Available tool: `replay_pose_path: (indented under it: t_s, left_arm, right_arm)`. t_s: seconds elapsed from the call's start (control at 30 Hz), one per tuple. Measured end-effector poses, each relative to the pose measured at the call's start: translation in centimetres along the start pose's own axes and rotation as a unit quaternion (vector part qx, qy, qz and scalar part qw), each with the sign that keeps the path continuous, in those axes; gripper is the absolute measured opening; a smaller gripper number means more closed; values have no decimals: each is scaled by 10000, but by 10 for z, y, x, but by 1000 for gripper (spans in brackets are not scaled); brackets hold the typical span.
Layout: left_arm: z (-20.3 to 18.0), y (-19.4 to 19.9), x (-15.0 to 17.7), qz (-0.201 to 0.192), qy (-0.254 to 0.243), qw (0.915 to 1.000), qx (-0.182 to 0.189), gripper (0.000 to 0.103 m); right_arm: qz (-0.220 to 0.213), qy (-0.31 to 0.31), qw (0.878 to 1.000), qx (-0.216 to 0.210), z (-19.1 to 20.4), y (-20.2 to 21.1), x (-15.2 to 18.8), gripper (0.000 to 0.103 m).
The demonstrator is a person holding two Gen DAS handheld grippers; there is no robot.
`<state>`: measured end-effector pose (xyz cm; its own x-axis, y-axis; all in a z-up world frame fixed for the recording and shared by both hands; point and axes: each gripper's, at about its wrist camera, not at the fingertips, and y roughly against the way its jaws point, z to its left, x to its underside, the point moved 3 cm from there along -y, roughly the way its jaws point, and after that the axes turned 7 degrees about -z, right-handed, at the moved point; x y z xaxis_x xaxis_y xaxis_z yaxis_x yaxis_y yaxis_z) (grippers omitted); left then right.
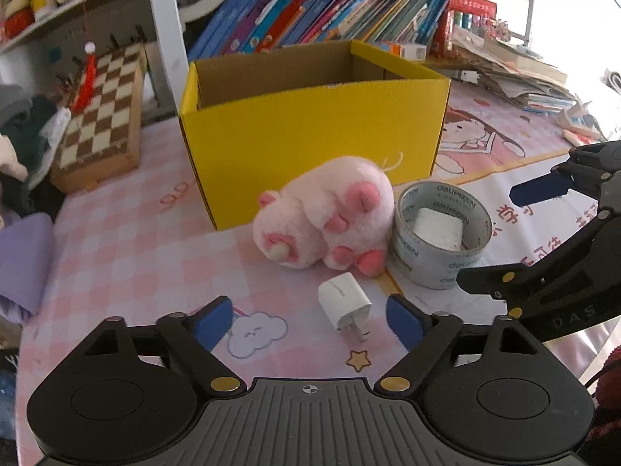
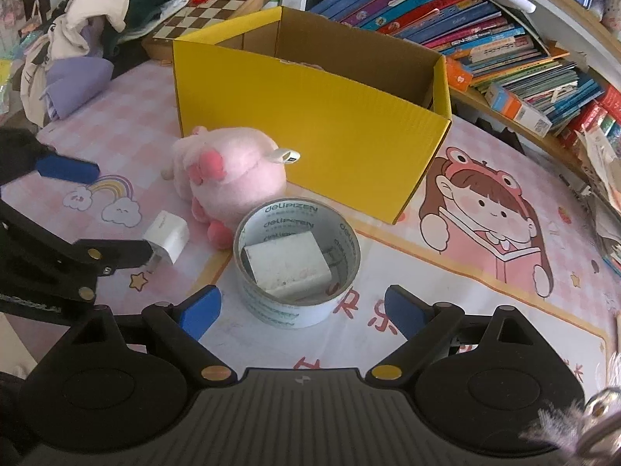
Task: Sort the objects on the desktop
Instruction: 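Close the left tool on the white charger plug while the right tool grips the tape roll rim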
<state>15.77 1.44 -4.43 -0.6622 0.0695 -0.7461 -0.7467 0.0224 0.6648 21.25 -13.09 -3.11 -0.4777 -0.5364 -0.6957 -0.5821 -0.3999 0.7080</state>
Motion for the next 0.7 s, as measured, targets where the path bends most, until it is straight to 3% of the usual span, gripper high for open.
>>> replay_pose_path:
  t_s: [0.37, 0.7]
  left_arm:
    - [-11, -24, 1, 246, -11, 9997, 21, 67]
    - [-12, -37, 3, 423, -2, 9990, 145, 35]
  right_arm:
    - [98, 73, 9996, -271, -12, -18, -5, 93]
    - [251, 61, 9981, -567, -15, -35, -10, 93]
